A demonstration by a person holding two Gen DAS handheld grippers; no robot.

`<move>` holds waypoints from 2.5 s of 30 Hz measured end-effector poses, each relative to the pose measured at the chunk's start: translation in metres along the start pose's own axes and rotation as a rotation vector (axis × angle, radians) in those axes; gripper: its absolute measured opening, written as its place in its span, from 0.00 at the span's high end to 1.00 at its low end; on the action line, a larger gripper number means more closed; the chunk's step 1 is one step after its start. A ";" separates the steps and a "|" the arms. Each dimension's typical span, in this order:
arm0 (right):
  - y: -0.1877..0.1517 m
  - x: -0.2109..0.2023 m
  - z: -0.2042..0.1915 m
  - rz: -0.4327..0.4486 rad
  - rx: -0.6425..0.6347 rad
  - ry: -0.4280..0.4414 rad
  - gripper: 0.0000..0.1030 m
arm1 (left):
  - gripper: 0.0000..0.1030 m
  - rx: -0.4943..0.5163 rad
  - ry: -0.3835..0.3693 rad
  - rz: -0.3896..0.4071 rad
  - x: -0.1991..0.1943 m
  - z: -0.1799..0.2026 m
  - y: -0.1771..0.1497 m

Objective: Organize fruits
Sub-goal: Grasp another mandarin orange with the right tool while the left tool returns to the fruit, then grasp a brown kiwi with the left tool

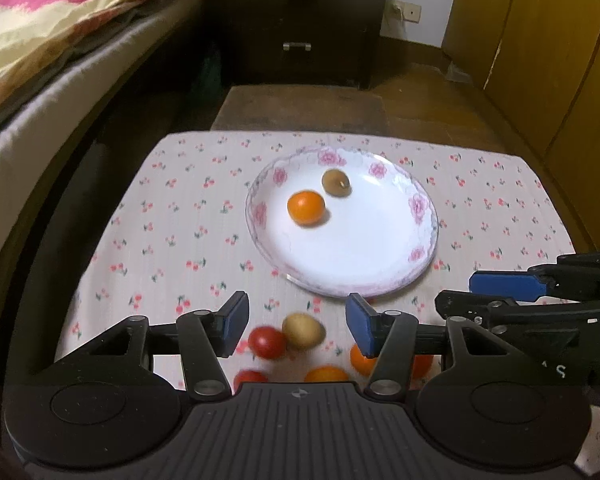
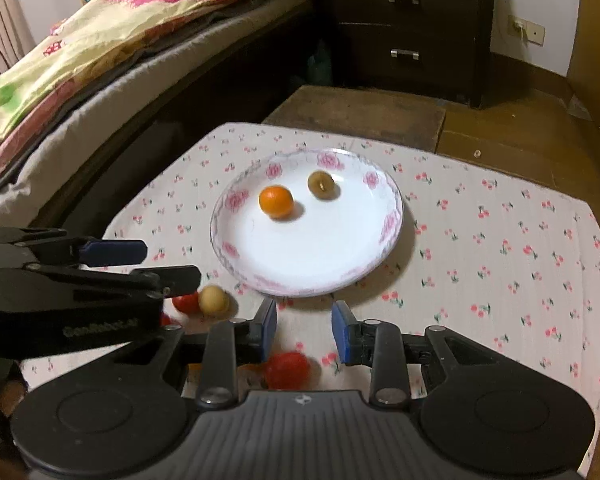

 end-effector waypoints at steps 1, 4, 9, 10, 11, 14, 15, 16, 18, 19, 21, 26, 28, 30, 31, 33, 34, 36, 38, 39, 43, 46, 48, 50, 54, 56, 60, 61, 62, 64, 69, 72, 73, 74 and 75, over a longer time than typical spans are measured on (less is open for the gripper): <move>-0.003 -0.001 0.001 -0.005 0.001 -0.001 0.69 | 0.40 -0.003 -0.003 -0.003 -0.001 0.000 -0.002; -0.011 -0.003 0.003 -0.018 0.009 -0.005 0.69 | 0.39 -0.020 -0.013 -0.013 -0.003 -0.001 -0.011; -0.028 -0.005 0.004 -0.047 0.018 -0.004 0.69 | 0.38 -0.050 -0.042 -0.031 -0.008 -0.002 -0.026; -0.030 -0.006 0.004 -0.050 0.017 -0.006 0.69 | 0.38 -0.056 -0.048 -0.036 -0.008 -0.002 -0.029; -0.034 -0.006 0.005 -0.056 0.019 -0.007 0.69 | 0.38 -0.063 -0.050 -0.041 -0.008 -0.003 -0.032; -0.041 -0.005 0.005 -0.072 0.029 -0.009 0.69 | 0.38 -0.090 -0.061 -0.053 -0.008 -0.007 -0.037; -0.043 -0.005 0.005 -0.078 0.030 -0.008 0.69 | 0.38 -0.102 -0.067 -0.057 -0.008 -0.009 -0.039; -0.045 -0.004 0.004 -0.082 0.029 -0.009 0.69 | 0.38 -0.109 -0.072 -0.061 -0.007 -0.009 -0.040; -0.048 -0.003 0.003 -0.090 0.025 -0.011 0.69 | 0.38 -0.112 -0.087 -0.067 -0.007 -0.008 -0.042; -0.049 -0.002 0.003 -0.094 0.024 -0.010 0.69 | 0.38 -0.110 -0.093 -0.069 -0.007 -0.006 -0.043; -0.050 -0.001 0.002 -0.101 0.022 -0.010 0.69 | 0.38 -0.111 -0.106 -0.077 -0.005 -0.005 -0.044; -0.053 0.007 0.004 -0.122 0.023 -0.009 0.69 | 0.38 -0.134 -0.131 -0.106 0.003 -0.007 -0.049; -0.054 0.010 0.004 -0.130 0.023 -0.010 0.69 | 0.38 -0.140 -0.150 -0.115 0.006 -0.005 -0.051; -0.054 0.011 0.004 -0.135 0.029 -0.001 0.69 | 0.38 -0.133 -0.152 -0.121 0.008 -0.003 -0.052; -0.054 0.012 0.004 -0.138 0.029 0.000 0.69 | 0.38 -0.133 -0.151 -0.124 0.010 -0.002 -0.052; -0.055 0.013 0.002 -0.140 0.025 0.000 0.68 | 0.38 -0.141 -0.152 -0.134 0.013 -0.004 -0.054; -0.055 0.014 0.002 -0.142 0.025 0.003 0.68 | 0.38 -0.143 -0.153 -0.137 0.013 -0.004 -0.054; -0.055 0.015 0.001 -0.145 0.023 0.004 0.68 | 0.38 -0.145 -0.159 -0.139 0.016 -0.004 -0.055; -0.056 0.017 0.000 -0.151 0.021 0.007 0.68 | 0.38 -0.138 -0.158 -0.141 0.019 -0.002 -0.055; -0.057 0.017 0.000 -0.152 0.021 0.006 0.68 | 0.38 -0.132 -0.155 -0.144 0.021 0.000 -0.055; -0.056 0.019 0.001 -0.151 0.024 0.010 0.68 | 0.40 -0.126 -0.141 -0.169 0.032 0.002 -0.057; -0.056 0.020 0.004 -0.153 0.032 0.018 0.68 | 0.40 -0.113 -0.132 -0.158 0.034 0.005 -0.055; -0.056 0.020 0.004 -0.158 0.029 0.019 0.68 | 0.40 -0.105 -0.124 -0.158 0.035 0.007 -0.054; -0.055 0.021 0.005 -0.161 0.035 0.022 0.68 | 0.40 -0.109 -0.126 -0.156 0.035 0.006 -0.054; -0.054 0.021 0.008 -0.164 0.051 0.028 0.68 | 0.42 -0.103 -0.118 -0.157 0.035 0.008 -0.053; -0.053 0.021 0.008 -0.166 0.050 0.027 0.68 | 0.47 -0.097 -0.116 -0.156 0.035 0.009 -0.052; -0.054 0.022 0.007 -0.168 0.039 0.022 0.67 | 0.58 -0.096 -0.130 -0.159 0.034 0.010 -0.053; -0.054 0.022 0.007 -0.168 0.036 0.020 0.67 | 0.58 -0.094 -0.131 -0.157 0.033 0.010 -0.052; -0.054 0.022 0.007 -0.168 0.036 0.020 0.67 | 0.58 -0.094 -0.132 -0.156 0.032 0.011 -0.052; -0.054 0.022 0.007 -0.170 0.039 0.019 0.67 | 0.57 -0.108 -0.143 -0.156 0.032 0.009 -0.052; -0.056 0.025 0.008 -0.177 0.036 0.010 0.66 | 0.49 -0.144 -0.153 -0.146 0.032 0.005 -0.048; -0.061 0.031 0.010 -0.204 0.039 0.007 0.66 | 0.43 -0.151 -0.152 -0.141 0.034 0.006 -0.045; -0.062 0.031 0.010 -0.196 0.040 0.008 0.66 | 0.43 -0.149 -0.147 -0.140 0.035 0.007 -0.044; -0.061 0.030 0.010 -0.193 0.041 0.008 0.66 | 0.43 -0.150 -0.144 -0.140 0.035 0.007 -0.044; -0.061 0.030 0.011 -0.193 0.044 0.009 0.66 | 0.42 -0.156 -0.145 -0.140 0.036 0.007 -0.043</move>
Point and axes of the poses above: each gripper's, at about its wrist camera, not at the fingertips, and x roughly the way its jaws point, z to its right, y to its top, the point moved 2 cm from there along x, roughly the way its jaws point, and after that the axes turned 11 degrees about x, right-handed, at the moved point
